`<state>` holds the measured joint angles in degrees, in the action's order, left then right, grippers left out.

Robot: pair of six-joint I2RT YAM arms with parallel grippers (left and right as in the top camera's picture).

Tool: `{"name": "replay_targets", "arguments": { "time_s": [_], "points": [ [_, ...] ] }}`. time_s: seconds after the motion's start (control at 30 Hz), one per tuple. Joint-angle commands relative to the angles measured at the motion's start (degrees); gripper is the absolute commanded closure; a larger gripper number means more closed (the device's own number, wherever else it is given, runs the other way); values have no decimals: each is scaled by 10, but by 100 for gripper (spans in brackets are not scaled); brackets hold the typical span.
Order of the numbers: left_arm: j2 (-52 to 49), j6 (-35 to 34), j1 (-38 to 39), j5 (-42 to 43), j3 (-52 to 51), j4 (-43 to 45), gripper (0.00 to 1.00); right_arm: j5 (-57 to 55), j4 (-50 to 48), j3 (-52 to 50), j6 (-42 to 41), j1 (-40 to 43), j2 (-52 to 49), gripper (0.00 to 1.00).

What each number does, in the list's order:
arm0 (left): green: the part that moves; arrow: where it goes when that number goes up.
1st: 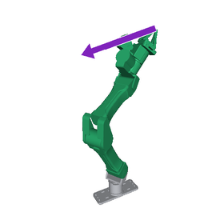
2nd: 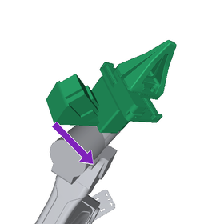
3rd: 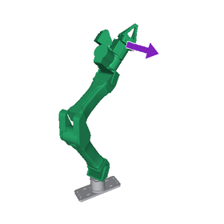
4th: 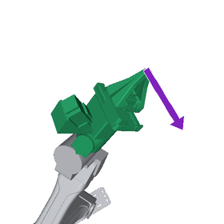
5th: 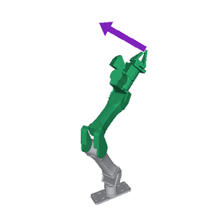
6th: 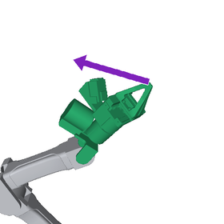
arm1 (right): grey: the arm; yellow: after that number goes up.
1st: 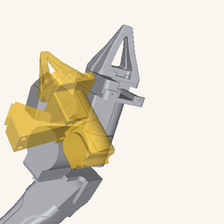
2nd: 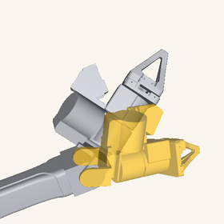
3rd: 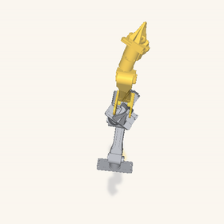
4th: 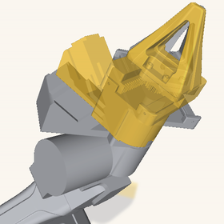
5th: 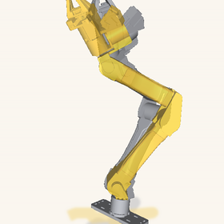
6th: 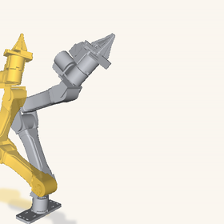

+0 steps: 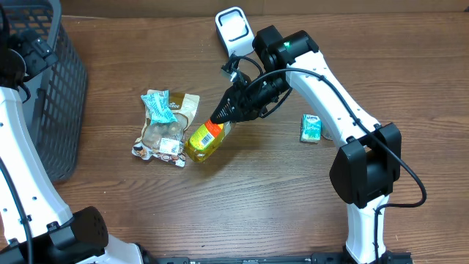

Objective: Scan the item barcode
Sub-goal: 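Lift the yellow bottle and tilt it toward the scanner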

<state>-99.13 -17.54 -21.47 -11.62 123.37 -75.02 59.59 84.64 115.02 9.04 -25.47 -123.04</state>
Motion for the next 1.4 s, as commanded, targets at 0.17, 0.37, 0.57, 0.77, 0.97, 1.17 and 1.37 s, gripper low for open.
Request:
{"name": "replay_targets", "arguments": {
  "time_s": [0.17, 0.37, 0.57, 0.77, 0.97, 1.17, 1.37],
  "points": [
    [-2, 10, 1, -2, 5, 2, 0, 31, -1, 17, 5, 1, 31, 89],
    [-2, 10, 1, -2, 5, 2, 0, 31, -3, 17, 5, 1, 31, 89],
    [-2, 10, 1, -1, 5, 2, 0, -6, -5, 16, 5, 0, 31, 89],
    [-2, 10, 1, -2, 5, 2, 0, -15, -10, 16, 5, 0, 31, 89],
    [-2, 10, 1, -2, 5, 2, 0, -16, -19, 16, 5, 0, 31, 89],
    [-2, 10, 1, -1, 5, 2, 1, -26, -37, 16, 14, 2, 31, 89],
    [-2, 10, 1, -2, 5, 2, 0, -84, -38, 16, 33, 3, 31, 89]
  ]
}}
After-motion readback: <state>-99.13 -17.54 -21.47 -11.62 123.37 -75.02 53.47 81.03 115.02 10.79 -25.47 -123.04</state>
